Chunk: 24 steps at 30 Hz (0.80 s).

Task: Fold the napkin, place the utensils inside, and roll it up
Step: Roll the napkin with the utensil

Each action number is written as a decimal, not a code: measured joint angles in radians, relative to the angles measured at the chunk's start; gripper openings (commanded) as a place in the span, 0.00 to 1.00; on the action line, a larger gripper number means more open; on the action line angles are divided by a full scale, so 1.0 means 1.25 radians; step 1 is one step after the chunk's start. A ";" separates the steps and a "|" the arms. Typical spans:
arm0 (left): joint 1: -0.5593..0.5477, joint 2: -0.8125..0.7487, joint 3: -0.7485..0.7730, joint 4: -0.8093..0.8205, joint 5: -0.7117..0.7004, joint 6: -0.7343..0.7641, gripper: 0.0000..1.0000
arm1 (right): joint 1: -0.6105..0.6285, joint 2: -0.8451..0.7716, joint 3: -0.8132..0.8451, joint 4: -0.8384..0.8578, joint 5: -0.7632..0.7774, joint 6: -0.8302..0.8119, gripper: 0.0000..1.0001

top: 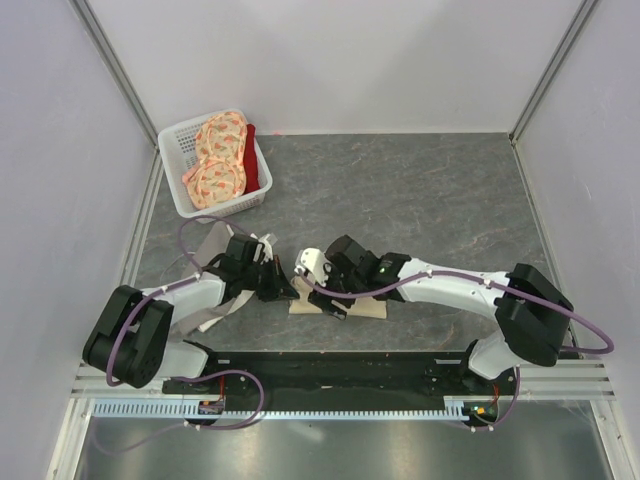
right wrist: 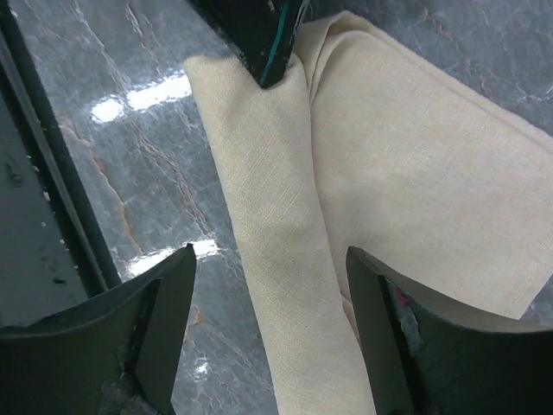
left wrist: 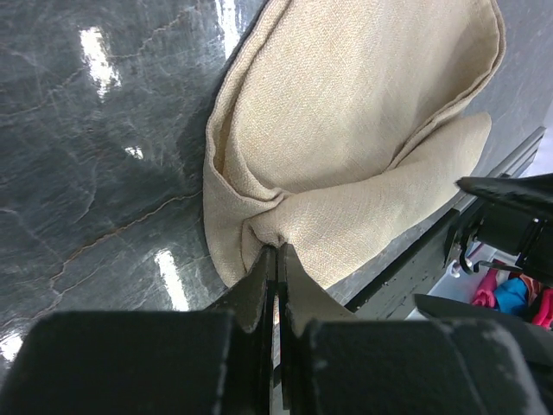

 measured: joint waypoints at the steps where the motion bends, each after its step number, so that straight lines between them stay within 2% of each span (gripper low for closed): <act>1: 0.001 0.000 0.001 -0.002 0.000 0.000 0.02 | 0.012 0.003 -0.009 0.008 0.019 -0.004 0.80; 6: 0.003 0.001 0.004 -0.013 0.000 0.000 0.02 | 0.043 0.030 -0.025 0.032 0.089 -0.028 0.80; 9: 0.003 0.003 0.008 -0.018 -0.001 0.000 0.02 | 0.050 0.048 -0.026 0.042 0.105 -0.041 0.77; 12: 0.003 0.010 0.014 -0.022 -0.001 0.000 0.02 | 0.053 0.067 -0.026 0.046 0.107 -0.049 0.69; 20: 0.005 0.022 0.027 -0.034 0.000 0.001 0.02 | 0.053 0.125 -0.023 0.044 0.102 -0.062 0.42; 21: 0.005 0.023 0.029 -0.035 0.000 0.001 0.04 | 0.053 0.128 -0.017 0.039 0.101 -0.063 0.40; 23: 0.006 0.023 0.034 -0.039 0.000 0.007 0.15 | 0.051 0.141 0.000 0.021 0.092 -0.061 0.35; 24: 0.006 0.023 0.038 -0.041 -0.001 0.010 0.26 | 0.049 0.147 0.009 0.011 0.087 -0.062 0.34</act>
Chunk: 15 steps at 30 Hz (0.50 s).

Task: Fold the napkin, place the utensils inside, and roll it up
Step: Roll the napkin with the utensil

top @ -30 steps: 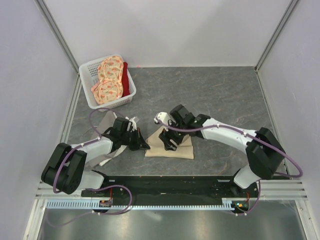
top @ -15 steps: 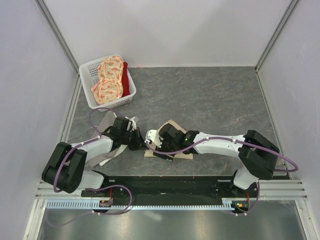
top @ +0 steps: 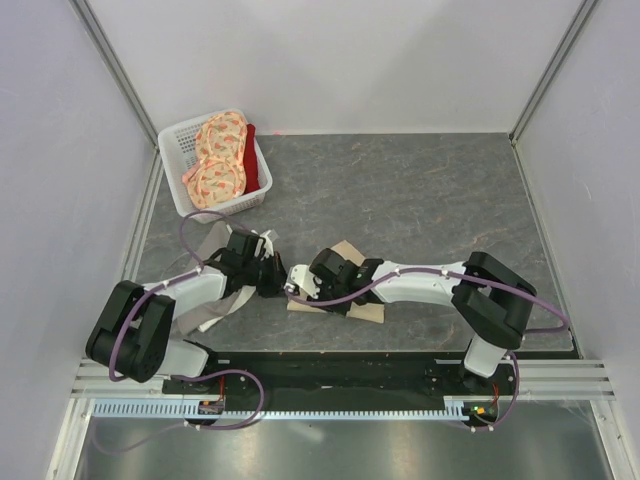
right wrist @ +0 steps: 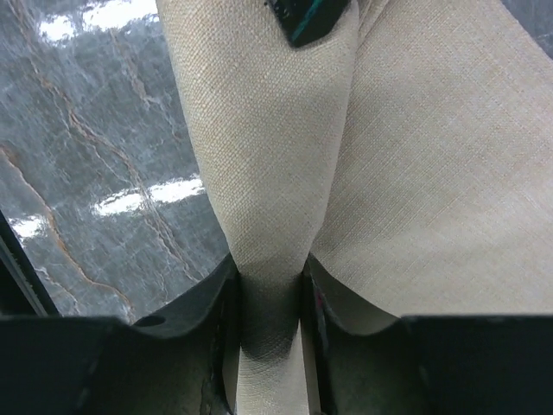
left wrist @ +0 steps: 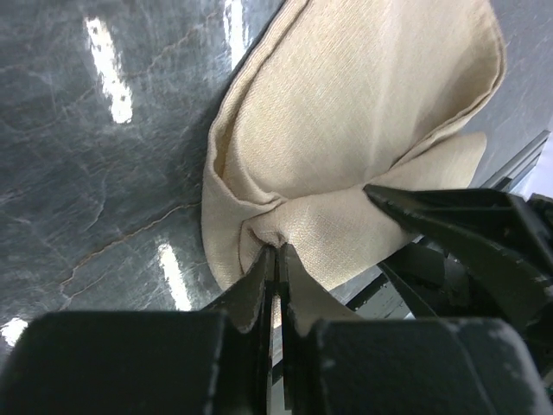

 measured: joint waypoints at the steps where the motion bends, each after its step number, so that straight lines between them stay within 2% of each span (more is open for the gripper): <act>1: 0.000 0.000 0.005 -0.002 -0.001 0.004 0.30 | -0.003 0.007 0.012 -0.011 -0.007 0.001 0.31; 3: 0.001 -0.001 0.014 -0.008 -0.004 0.013 0.42 | -0.015 0.021 0.032 -0.028 -0.026 0.002 0.30; 6: 0.001 -0.022 0.017 -0.019 -0.025 0.017 0.50 | -0.044 0.042 0.064 -0.060 -0.078 0.010 0.28; 15: 0.001 -0.167 -0.009 -0.041 -0.107 0.018 0.55 | -0.164 0.143 0.182 -0.188 -0.316 0.046 0.28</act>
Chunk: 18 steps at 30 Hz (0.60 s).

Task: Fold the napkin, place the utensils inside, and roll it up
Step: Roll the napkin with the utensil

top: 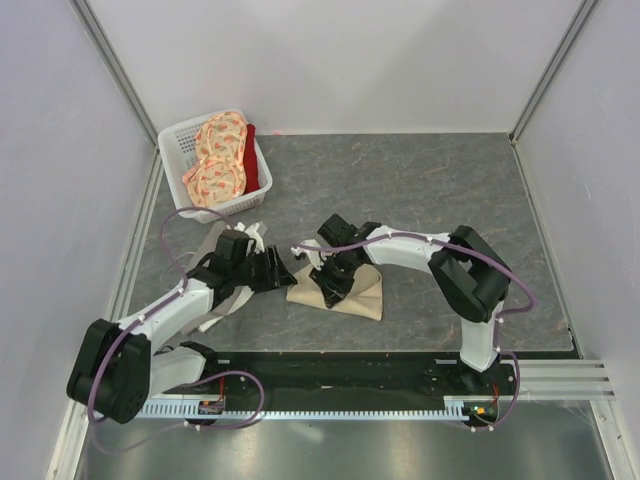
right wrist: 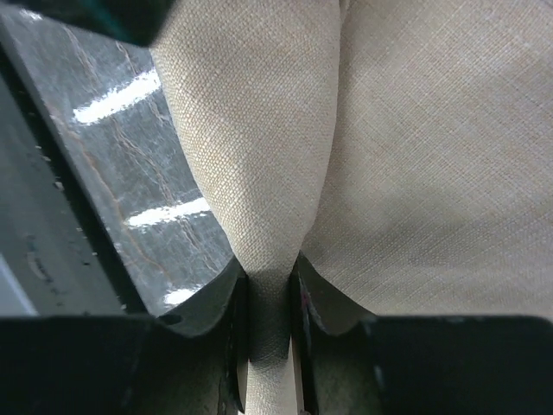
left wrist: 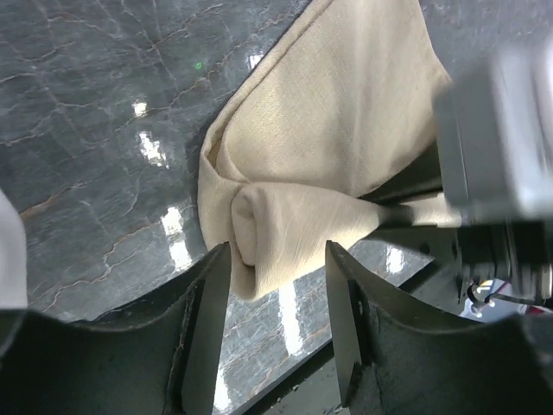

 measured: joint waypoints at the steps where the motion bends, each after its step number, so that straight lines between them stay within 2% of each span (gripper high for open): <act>1: 0.000 -0.012 -0.007 0.001 -0.004 0.000 0.55 | -0.016 0.018 0.017 -0.018 -0.033 0.005 0.28; 7: 0.000 -0.078 -0.061 0.010 -0.013 0.000 0.55 | -0.080 0.091 0.058 -0.075 -0.208 0.025 0.28; 8: 0.000 -0.083 -0.068 0.016 -0.012 0.000 0.55 | -0.089 0.103 0.060 -0.085 -0.240 0.030 0.31; 18: 0.000 -0.060 -0.109 0.128 0.055 -0.003 0.51 | -0.132 0.175 0.067 -0.123 -0.387 0.060 0.30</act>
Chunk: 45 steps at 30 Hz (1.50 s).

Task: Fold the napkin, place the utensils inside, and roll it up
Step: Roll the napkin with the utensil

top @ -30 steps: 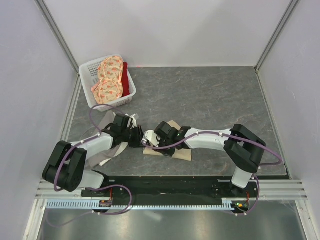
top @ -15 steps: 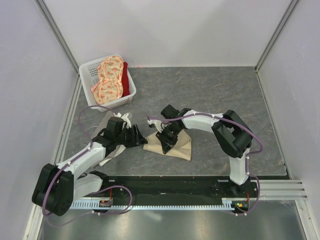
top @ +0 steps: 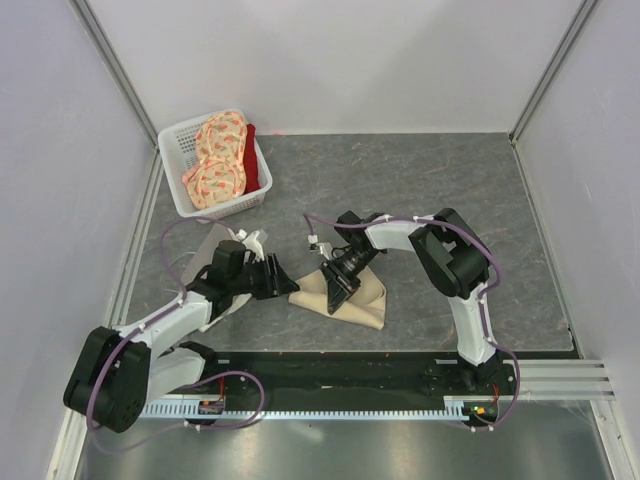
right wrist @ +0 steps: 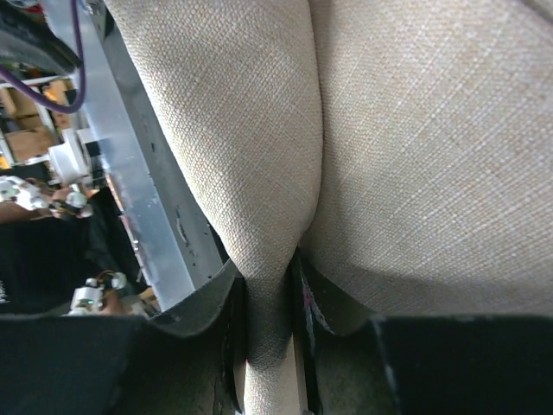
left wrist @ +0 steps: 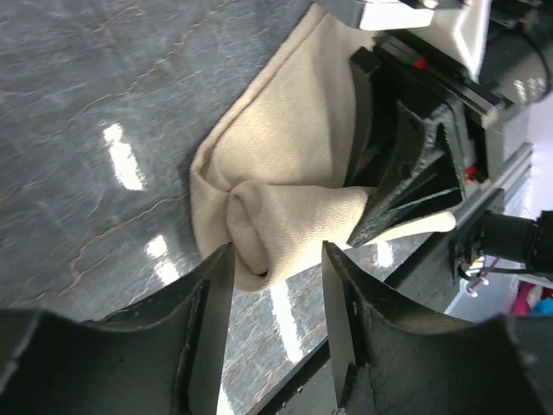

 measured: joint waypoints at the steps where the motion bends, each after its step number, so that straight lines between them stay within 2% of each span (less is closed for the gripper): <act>1: 0.000 0.009 -0.001 0.015 0.012 -0.001 0.50 | -0.005 0.006 0.002 -0.002 -0.011 0.002 0.30; 4: 0.000 0.028 -0.010 0.051 0.034 -0.007 0.51 | -0.013 0.021 0.007 -0.009 -0.031 0.005 0.30; 10: 0.000 0.053 -0.045 0.115 0.065 -0.031 0.44 | -0.024 0.043 0.016 -0.020 -0.061 0.007 0.29; 18: 0.000 0.067 -0.060 0.152 0.074 -0.043 0.24 | -0.031 0.056 0.020 -0.027 -0.078 0.007 0.32; 21: 0.000 0.074 -0.060 0.154 0.074 -0.044 0.15 | -0.031 0.056 0.022 -0.029 -0.077 0.012 0.40; 25: 0.000 0.074 -0.060 0.156 0.074 -0.046 0.02 | -0.031 0.052 0.026 -0.038 -0.084 0.031 0.57; 27: 0.000 0.074 -0.060 0.154 0.074 -0.046 0.02 | -0.030 0.039 0.026 -0.040 -0.080 0.040 0.62; 33: 0.000 0.074 -0.047 0.122 0.055 -0.046 0.02 | -0.031 -0.058 0.014 0.014 0.052 0.042 0.68; 40: 0.002 0.097 -0.013 0.071 0.051 -0.048 0.02 | -0.028 -0.258 -0.059 0.139 0.210 0.035 0.73; 45: 0.012 0.125 0.011 0.036 0.048 -0.049 0.02 | 0.030 -0.356 -0.138 0.210 0.336 0.007 0.77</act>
